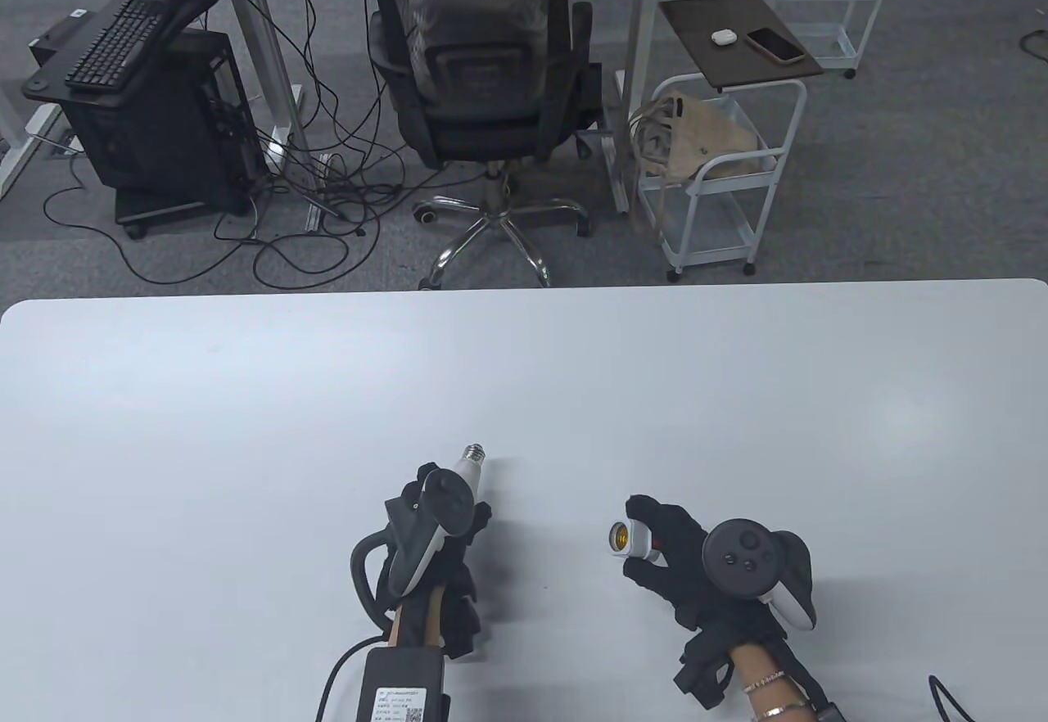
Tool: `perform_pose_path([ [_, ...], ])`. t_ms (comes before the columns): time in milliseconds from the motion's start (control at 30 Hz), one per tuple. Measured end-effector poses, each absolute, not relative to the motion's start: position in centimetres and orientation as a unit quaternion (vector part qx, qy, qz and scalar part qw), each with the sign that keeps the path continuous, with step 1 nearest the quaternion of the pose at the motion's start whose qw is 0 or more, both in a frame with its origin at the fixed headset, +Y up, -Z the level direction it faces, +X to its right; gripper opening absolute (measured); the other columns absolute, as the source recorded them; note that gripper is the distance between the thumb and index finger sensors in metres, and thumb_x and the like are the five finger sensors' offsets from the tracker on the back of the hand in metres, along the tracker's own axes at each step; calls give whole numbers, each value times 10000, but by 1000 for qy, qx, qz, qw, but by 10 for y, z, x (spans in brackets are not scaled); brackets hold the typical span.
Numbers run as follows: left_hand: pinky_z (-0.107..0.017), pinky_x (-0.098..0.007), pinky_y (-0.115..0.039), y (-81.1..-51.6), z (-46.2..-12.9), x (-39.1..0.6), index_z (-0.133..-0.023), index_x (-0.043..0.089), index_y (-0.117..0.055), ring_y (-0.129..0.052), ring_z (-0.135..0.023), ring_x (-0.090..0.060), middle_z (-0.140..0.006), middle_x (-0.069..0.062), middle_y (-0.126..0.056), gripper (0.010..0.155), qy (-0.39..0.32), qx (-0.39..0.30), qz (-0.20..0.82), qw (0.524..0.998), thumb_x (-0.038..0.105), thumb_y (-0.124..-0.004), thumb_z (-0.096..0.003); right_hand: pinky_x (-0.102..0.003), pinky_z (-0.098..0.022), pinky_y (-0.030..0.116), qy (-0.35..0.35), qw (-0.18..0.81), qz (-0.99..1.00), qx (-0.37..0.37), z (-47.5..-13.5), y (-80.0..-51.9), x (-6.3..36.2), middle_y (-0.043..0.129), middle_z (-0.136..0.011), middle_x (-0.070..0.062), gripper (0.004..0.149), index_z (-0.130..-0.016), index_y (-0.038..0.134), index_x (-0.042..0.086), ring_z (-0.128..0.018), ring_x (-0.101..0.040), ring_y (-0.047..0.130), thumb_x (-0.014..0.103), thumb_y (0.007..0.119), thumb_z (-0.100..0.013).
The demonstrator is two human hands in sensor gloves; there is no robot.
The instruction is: Unscrew light bulb from socket
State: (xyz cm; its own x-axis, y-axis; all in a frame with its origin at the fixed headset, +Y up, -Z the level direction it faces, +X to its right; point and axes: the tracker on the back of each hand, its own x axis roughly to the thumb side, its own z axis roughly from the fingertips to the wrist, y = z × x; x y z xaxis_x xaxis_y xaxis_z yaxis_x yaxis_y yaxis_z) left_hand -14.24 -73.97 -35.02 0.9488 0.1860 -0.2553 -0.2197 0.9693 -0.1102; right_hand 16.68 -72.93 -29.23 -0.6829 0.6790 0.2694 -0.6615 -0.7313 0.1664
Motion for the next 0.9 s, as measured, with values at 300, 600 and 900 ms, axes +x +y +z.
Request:
perform_pose_path([
  [300, -757, -509, -710, -749, -355, -141, -1098, 188, -421, -859, -967, -351, -1135, -191, -723, 781, 132, -92, 84, 983, 580, -783, -529, -585, -749, 489, 27, 371, 915, 158, -294, -730, 167, 665, -1021, -218, 692, -1119, 494, 144, -916, -412, 757, 319, 847, -552],
  [600, -757, -511, -708, -748, -354, -141, -1127, 128, -385, -853, -969, -358, -1146, -216, -698, 850, 138, -88, 77, 984, 597, -764, -528, -585, -748, 488, 30, 374, 913, 158, -294, -729, 167, 666, -1020, -221, 691, -1120, 495, 144, -914, -416, 758, 319, 848, -551],
  [900, -765, -526, -693, -749, -353, -140, -1185, 104, -340, -830, -990, -376, -1172, -245, -654, 932, 131, -94, 82, 983, 611, -757, -524, -585, -749, 488, 33, 372, 915, 155, -294, -730, 167, 666, -1021, -220, 691, -1119, 497, 144, -915, -414, 758, 319, 848, -551],
])
